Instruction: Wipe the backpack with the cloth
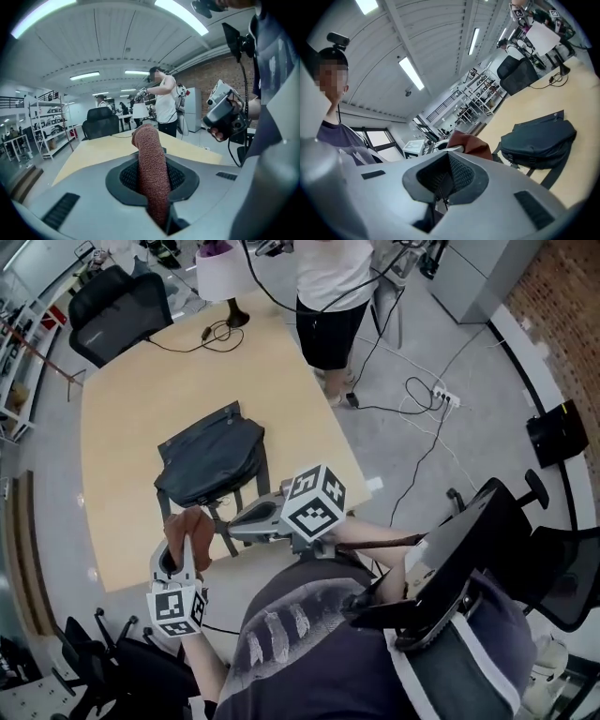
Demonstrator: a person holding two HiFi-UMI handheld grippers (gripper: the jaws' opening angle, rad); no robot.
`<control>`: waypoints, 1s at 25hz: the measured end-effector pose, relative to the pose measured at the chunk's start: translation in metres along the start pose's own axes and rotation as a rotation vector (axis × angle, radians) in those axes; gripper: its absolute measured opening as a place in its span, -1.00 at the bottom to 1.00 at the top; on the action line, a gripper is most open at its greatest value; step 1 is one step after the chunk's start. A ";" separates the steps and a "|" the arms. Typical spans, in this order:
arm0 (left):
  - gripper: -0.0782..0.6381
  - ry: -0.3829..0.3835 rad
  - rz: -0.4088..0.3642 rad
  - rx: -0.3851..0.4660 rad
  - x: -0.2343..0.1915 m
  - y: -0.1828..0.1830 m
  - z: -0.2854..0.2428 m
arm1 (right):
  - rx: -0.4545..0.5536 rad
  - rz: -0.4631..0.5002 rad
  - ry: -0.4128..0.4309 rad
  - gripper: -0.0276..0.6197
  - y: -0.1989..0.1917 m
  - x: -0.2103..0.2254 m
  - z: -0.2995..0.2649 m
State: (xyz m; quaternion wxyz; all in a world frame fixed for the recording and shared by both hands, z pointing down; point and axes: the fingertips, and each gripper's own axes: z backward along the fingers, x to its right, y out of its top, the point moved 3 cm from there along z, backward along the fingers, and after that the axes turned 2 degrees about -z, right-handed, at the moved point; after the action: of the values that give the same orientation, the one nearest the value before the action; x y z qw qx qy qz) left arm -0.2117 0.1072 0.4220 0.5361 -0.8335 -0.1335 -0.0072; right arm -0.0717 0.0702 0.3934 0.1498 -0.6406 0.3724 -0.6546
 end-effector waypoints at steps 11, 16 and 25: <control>-0.62 -0.129 0.093 0.060 0.001 -0.076 0.121 | -0.010 -0.022 -0.040 -0.91 -0.078 -0.083 -0.104; -0.62 -0.246 0.053 0.100 0.021 -0.080 0.136 | 0.008 -0.067 -0.095 -0.91 -0.102 -0.100 -0.108; -0.62 -0.282 0.052 0.099 0.055 -0.067 0.151 | 0.024 -0.101 -0.034 -0.91 -0.118 -0.127 -0.088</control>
State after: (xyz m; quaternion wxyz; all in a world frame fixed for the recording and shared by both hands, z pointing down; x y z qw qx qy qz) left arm -0.1939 0.2805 0.4260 0.5524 -0.8021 -0.1857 0.1304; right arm -0.1050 0.2619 0.3896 0.1309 -0.6678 0.3291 -0.6547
